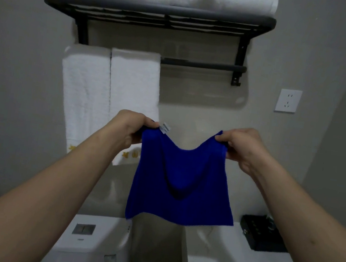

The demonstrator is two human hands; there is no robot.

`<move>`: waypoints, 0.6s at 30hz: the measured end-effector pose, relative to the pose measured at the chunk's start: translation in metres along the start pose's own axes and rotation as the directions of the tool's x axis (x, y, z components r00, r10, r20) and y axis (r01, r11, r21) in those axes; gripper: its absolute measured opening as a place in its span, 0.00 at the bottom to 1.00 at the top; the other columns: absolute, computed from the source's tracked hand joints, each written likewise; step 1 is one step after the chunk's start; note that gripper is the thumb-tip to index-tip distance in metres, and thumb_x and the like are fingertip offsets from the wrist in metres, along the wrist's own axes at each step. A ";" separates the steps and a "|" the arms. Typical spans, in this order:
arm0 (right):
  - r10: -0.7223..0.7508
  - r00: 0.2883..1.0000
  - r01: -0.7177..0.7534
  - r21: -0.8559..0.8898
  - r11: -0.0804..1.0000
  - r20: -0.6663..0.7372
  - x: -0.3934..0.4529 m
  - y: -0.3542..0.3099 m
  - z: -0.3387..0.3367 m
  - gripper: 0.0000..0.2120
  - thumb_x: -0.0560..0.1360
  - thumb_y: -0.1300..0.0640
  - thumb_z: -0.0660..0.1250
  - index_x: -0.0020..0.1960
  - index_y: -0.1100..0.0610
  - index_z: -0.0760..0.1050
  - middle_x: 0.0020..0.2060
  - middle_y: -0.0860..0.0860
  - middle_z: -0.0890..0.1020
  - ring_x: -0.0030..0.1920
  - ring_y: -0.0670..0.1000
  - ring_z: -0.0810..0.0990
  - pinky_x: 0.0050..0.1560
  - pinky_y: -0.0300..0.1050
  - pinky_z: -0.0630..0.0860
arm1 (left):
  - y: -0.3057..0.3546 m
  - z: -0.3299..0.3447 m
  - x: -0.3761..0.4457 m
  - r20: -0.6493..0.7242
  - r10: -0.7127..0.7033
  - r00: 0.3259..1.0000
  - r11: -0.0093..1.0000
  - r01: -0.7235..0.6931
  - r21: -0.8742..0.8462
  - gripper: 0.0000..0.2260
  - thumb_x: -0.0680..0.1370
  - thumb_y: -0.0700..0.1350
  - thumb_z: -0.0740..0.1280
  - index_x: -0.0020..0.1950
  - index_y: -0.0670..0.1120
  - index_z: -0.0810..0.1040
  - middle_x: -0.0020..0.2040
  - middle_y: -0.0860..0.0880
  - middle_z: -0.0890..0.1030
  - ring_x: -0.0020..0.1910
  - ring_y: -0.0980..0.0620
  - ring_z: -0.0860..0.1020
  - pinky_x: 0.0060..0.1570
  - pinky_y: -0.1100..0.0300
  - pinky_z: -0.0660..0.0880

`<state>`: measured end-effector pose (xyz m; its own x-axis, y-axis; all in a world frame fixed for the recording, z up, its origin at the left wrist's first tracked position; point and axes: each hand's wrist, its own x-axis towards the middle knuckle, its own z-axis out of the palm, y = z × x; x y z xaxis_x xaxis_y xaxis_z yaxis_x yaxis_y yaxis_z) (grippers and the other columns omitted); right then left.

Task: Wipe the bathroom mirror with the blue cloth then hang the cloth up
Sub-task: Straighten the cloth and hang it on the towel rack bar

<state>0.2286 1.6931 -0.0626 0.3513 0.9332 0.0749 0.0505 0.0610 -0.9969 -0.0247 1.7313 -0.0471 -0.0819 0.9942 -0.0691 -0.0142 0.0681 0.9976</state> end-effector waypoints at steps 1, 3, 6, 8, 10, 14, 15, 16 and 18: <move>-0.004 1.000 0.005 -0.006 1.000 0.013 0.002 -0.001 0.009 0.05 0.72 0.72 0.72 0.43 0.65 0.79 0.34 0.58 0.80 0.31 0.52 0.81 0.27 0.43 0.80 | -0.001 0.006 0.004 0.023 0.007 1.000 1.000 -0.008 0.026 0.06 0.74 0.32 0.74 0.50 0.34 0.83 0.48 0.39 0.85 0.42 0.45 0.85 0.39 0.55 0.83; -0.011 0.999 0.012 -0.020 1.000 0.035 0.004 -0.002 0.025 0.04 0.73 0.72 0.72 0.44 0.67 0.79 0.34 0.58 0.82 0.29 0.52 0.83 0.27 0.43 0.79 | -0.004 0.018 0.009 0.061 0.038 0.997 0.995 -0.044 0.091 0.07 0.74 0.33 0.73 0.52 0.34 0.82 0.46 0.39 0.85 0.40 0.46 0.85 0.36 0.56 0.83; -0.017 0.996 0.020 -0.041 0.999 0.083 0.004 -0.003 0.046 0.04 0.73 0.73 0.72 0.48 0.71 0.80 0.37 0.61 0.83 0.31 0.54 0.85 0.29 0.45 0.81 | -0.006 0.031 0.016 0.143 0.069 0.987 0.988 -0.087 0.125 0.07 0.76 0.32 0.71 0.52 0.35 0.82 0.48 0.39 0.85 0.40 0.46 0.84 0.33 0.58 0.81; -0.026 0.993 0.034 -0.061 0.998 0.116 0.004 -0.001 0.057 0.05 0.73 0.72 0.72 0.49 0.70 0.81 0.39 0.62 0.85 0.33 0.57 0.86 0.30 0.46 0.82 | -0.005 0.038 0.019 0.229 0.085 0.970 0.983 -0.118 0.138 0.08 0.77 0.31 0.69 0.55 0.38 0.82 0.51 0.38 0.85 0.45 0.44 0.86 0.35 0.57 0.82; -0.045 0.993 0.053 -0.069 0.996 0.113 0.005 0.000 0.065 0.05 0.73 0.72 0.73 0.48 0.68 0.82 0.41 0.63 0.86 0.36 0.58 0.88 0.33 0.48 0.83 | -0.004 0.041 0.020 0.309 0.110 0.945 0.972 -0.167 0.165 0.11 0.78 0.31 0.68 0.58 0.40 0.81 0.50 0.39 0.86 0.47 0.43 0.87 0.42 0.54 0.84; -0.071 0.992 0.077 -0.059 0.995 0.107 0.010 -0.006 0.066 0.05 0.74 0.71 0.73 0.48 0.66 0.82 0.44 0.62 0.86 0.41 0.59 0.88 0.34 0.46 0.83 | 0.001 0.038 0.021 0.440 0.144 0.886 0.952 -0.245 0.182 0.23 0.69 0.31 0.78 0.60 0.45 0.79 0.52 0.44 0.86 0.50 0.47 0.86 0.46 0.53 0.84; -0.077 0.990 0.086 -0.073 0.994 0.121 0.010 -0.009 0.065 0.05 0.75 0.70 0.72 0.49 0.65 0.82 0.45 0.62 0.86 0.43 0.58 0.88 0.34 0.45 0.83 | 0.001 0.038 0.023 0.446 0.164 0.880 0.937 -0.280 0.208 0.28 0.65 0.30 0.80 0.61 0.47 0.79 0.53 0.44 0.86 0.51 0.47 0.86 0.47 0.53 0.84; -0.085 0.987 0.097 -0.084 0.992 0.138 0.010 -0.012 0.065 0.05 0.76 0.69 0.71 0.51 0.64 0.83 0.46 0.61 0.86 0.44 0.57 0.87 0.35 0.45 0.83 | 0.002 0.040 0.024 0.436 0.195 0.878 0.917 -0.322 0.238 0.32 0.62 0.30 0.82 0.61 0.48 0.78 0.54 0.45 0.85 0.51 0.46 0.85 0.49 0.53 0.84; -0.112 0.976 0.134 -0.111 0.985 0.185 0.010 -0.019 0.063 0.06 0.78 0.67 0.69 0.53 0.62 0.82 0.42 0.58 0.86 0.39 0.52 0.87 0.35 0.44 0.83 | 0.001 0.045 0.026 0.403 0.270 0.874 0.875 -0.398 0.277 0.35 0.58 0.30 0.83 0.61 0.50 0.79 0.54 0.45 0.83 0.52 0.46 0.84 0.52 0.51 0.83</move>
<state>0.1724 1.7236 -0.0441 0.1641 0.9699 0.1797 0.2002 0.1456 -0.9689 0.0178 1.7612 -0.0478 0.3261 0.9212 0.2123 0.2967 -0.3130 0.9022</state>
